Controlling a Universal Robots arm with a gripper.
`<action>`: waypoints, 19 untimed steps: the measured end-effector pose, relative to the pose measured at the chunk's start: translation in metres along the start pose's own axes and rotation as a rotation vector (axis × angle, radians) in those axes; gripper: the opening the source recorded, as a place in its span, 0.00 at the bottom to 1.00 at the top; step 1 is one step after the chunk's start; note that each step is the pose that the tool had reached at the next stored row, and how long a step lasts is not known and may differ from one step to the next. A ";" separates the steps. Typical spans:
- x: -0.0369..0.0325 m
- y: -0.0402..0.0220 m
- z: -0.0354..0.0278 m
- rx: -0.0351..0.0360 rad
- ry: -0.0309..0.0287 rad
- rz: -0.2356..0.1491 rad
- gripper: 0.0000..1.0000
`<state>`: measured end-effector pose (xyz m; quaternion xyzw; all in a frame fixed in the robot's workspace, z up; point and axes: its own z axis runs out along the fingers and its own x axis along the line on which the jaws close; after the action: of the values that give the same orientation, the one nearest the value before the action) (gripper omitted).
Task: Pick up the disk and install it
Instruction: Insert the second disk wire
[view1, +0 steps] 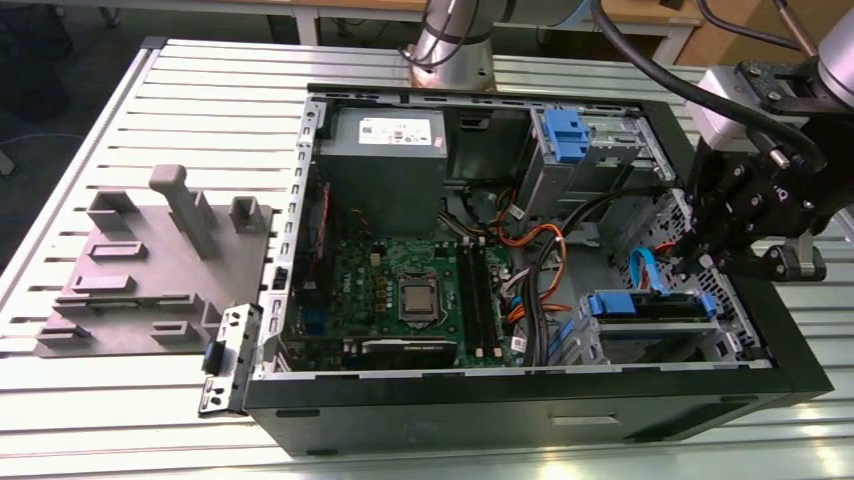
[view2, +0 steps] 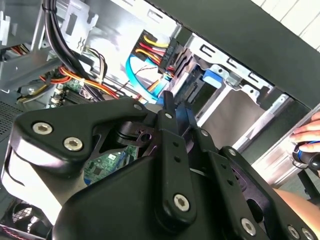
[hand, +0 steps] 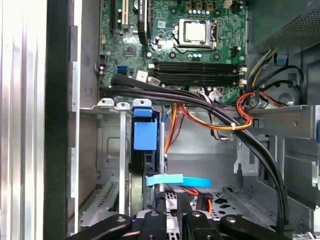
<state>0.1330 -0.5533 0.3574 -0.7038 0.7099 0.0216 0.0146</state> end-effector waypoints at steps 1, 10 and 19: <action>-0.0010 -0.0005 0.0001 0.0000 0.0000 0.000 0.24; -0.0044 -0.0050 0.0008 -0.0002 0.0000 0.000 0.24; -0.0068 -0.0064 0.0010 -0.0002 0.0000 0.000 0.24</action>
<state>0.1395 -0.5466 0.3567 -0.7039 0.7098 0.0217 0.0146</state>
